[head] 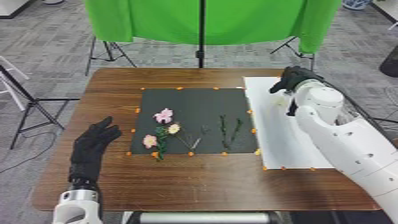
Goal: Arrange flowers
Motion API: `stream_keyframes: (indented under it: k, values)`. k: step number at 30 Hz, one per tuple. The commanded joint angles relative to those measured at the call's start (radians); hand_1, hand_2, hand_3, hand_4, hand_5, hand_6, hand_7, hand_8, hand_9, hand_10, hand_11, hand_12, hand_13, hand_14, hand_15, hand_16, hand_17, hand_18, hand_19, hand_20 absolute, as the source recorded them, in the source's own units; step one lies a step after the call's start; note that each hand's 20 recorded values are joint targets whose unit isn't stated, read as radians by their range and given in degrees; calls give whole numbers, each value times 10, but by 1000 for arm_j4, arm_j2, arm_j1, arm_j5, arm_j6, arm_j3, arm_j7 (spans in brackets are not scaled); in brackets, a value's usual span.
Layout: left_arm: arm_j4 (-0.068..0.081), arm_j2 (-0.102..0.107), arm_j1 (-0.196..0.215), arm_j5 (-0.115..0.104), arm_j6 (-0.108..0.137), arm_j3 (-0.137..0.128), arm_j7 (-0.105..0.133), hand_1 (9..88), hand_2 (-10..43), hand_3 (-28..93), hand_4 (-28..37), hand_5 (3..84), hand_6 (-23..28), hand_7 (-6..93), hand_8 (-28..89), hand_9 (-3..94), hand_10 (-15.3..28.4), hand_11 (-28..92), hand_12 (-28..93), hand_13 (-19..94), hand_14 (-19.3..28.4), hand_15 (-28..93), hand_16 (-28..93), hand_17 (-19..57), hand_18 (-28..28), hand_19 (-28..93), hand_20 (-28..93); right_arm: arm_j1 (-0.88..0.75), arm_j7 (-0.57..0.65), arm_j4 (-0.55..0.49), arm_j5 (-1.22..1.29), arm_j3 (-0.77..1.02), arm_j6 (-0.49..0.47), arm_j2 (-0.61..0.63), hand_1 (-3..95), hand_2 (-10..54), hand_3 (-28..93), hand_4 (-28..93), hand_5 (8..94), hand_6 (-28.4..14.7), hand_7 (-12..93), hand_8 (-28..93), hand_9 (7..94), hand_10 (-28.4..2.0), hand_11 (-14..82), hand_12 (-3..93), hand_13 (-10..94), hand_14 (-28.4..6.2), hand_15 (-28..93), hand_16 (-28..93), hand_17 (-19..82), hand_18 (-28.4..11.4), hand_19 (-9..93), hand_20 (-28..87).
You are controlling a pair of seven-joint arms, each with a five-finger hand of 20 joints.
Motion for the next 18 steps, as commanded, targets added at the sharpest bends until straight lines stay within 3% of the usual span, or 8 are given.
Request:
stream_keyframes:
  k: [1, 6, 8, 12, 18]
  values:
    - [4, 5, -2, -5, -8, 10, -16, 215, 53, 695, -283, 467, 51, 119, -67, 465, 141, 226, 111, 342, 188, 343, -46, 8, 135, 158, 182, -53, -16, 61, -31, -35, 57, -1, 282, -95, 641, -138, 569, 18, 104, -82, 672, -165, 129, 210, 824, -68, 652, 319, 591, -155, 932, 598]
    - [-1, 5, -4, -29, -13, 12, -8, 216, 55, 691, -283, 467, 50, 119, -67, 465, 140, 226, 111, 342, 187, 342, -47, 7, 135, 159, 182, -73, -45, 90, -73, -88, 162, 2, 335, -95, 666, -149, 616, 28, 130, -98, 714, -141, 153, 205, 842, -60, 656, 318, 609, -148, 932, 607]
    - [-4, 6, -4, -33, -5, 14, -5, 216, 55, 691, -283, 467, 51, 119, -67, 465, 140, 226, 111, 342, 188, 342, -47, 7, 135, 159, 182, -71, -53, 93, -65, -107, 221, 7, 411, -95, 683, -173, 658, 33, 150, -106, 761, -128, 172, 202, 872, -40, 649, 322, 633, -137, 932, 621]
    - [-7, 2, -2, -38, -4, 11, 0, 216, 55, 692, -283, 462, 51, 117, -66, 465, 141, 226, 111, 342, 188, 343, -47, 7, 135, 160, 182, -53, -71, 95, -103, -143, 357, 18, 563, -95, 587, -191, 767, 32, 193, 44, 875, -94, 79, 342, 908, -19, 654, 324, 668, -123, 932, 646]
    - [-9, 3, 1, -37, 0, 8, -3, 216, 55, 692, -283, 461, 51, 117, -65, 465, 141, 228, 110, 342, 188, 344, -47, 6, 135, 160, 183, -34, -87, -62, -98, -121, 441, 46, 604, -95, 588, -203, 818, 25, 210, 69, 924, -76, 73, 376, 929, -8, 653, 326, 692, -115, 932, 655]
